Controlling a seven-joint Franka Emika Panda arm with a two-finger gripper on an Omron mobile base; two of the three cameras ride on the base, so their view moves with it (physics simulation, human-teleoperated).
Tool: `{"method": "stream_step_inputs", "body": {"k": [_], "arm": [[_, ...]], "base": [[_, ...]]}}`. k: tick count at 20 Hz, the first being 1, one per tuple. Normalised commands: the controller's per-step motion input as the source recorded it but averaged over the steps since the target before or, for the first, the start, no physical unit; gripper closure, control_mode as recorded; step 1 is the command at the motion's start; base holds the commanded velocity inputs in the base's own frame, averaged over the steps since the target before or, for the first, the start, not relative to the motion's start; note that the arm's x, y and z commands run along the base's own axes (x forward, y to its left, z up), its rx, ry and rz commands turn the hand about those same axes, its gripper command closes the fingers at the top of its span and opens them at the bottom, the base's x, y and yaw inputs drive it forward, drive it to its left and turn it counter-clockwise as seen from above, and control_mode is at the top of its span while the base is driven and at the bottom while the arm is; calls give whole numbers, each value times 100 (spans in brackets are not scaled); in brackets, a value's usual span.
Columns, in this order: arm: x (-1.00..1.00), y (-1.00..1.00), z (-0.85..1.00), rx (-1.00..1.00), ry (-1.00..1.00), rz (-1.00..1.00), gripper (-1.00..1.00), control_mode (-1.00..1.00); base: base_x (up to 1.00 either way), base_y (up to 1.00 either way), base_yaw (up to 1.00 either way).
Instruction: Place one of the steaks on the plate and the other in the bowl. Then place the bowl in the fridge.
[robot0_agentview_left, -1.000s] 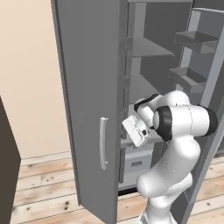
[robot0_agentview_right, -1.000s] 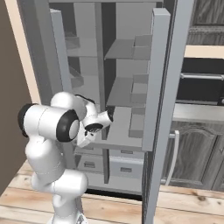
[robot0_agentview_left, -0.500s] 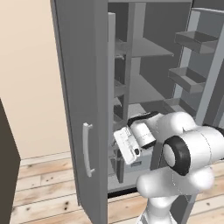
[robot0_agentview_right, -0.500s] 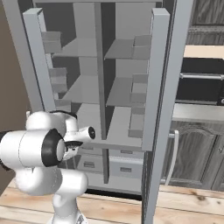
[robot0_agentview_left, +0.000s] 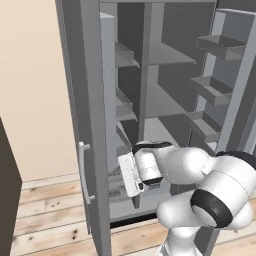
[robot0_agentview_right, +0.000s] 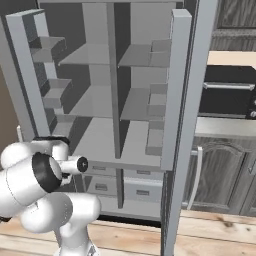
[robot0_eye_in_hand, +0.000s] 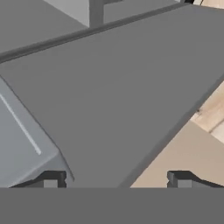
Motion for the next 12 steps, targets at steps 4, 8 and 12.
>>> {"method": "stream_step_inputs", "body": {"k": [4, 8, 12], "arm": [[-36, 93, 0, -7, -20, -13, -100, -100], [-35, 63, 5, -8, -19, -14, -100, -100], [-34, 20, 28, -11, -5, -10, -100, -100]], "base": [[0, 0, 0], [0, 0, 0], [0, 0, 0]]}}
